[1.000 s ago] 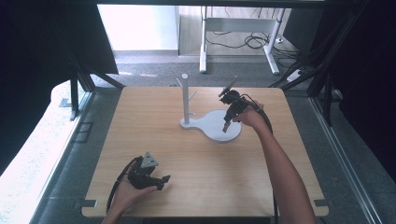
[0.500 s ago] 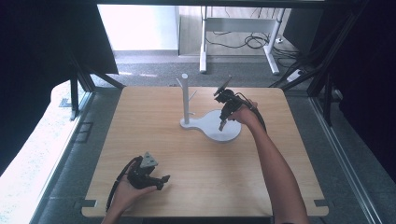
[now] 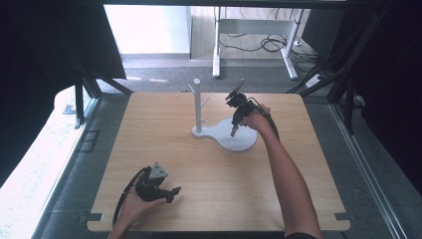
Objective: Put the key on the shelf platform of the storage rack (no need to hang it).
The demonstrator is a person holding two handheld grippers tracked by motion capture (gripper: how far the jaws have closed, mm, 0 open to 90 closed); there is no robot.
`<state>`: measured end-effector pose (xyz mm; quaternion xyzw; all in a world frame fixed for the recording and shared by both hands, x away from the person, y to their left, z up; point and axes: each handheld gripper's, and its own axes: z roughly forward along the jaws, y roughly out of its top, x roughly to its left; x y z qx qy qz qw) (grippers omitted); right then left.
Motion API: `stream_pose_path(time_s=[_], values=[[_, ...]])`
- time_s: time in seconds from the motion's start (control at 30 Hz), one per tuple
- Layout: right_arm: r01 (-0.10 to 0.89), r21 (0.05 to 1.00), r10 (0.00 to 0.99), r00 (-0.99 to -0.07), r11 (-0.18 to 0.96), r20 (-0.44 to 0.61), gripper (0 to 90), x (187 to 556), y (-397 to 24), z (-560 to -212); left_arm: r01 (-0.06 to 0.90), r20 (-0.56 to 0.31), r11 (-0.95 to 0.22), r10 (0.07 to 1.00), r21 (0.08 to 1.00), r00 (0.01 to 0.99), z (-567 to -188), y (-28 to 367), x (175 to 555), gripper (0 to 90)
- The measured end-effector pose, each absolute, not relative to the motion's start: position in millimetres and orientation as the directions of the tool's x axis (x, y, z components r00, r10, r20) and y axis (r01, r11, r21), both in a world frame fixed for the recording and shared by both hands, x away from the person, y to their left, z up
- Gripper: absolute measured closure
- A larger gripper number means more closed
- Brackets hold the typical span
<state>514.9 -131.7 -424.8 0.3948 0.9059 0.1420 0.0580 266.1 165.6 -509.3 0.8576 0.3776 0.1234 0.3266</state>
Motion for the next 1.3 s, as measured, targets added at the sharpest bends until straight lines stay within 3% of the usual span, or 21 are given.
stream_pose_path(time_s=[1.0, 1.3], values=[[0.75, 0.297, 0.787, -0.617, 0.591, -0.007, 88.7, 530.8, -145.0, -471.3, 0.565, -0.036, -0.505, 0.724, 0.652, 0.689, -510.6, 165.7, 266.4, 23.0], [0.732, 0.3, 0.769, -0.639, 0.612, -0.012, 76.6, 527.8, -148.6, -474.6, 0.564, -0.034, -0.51, 0.722, 0.65, 0.691, -511.5, 163.9, 266.1, 23.0]])
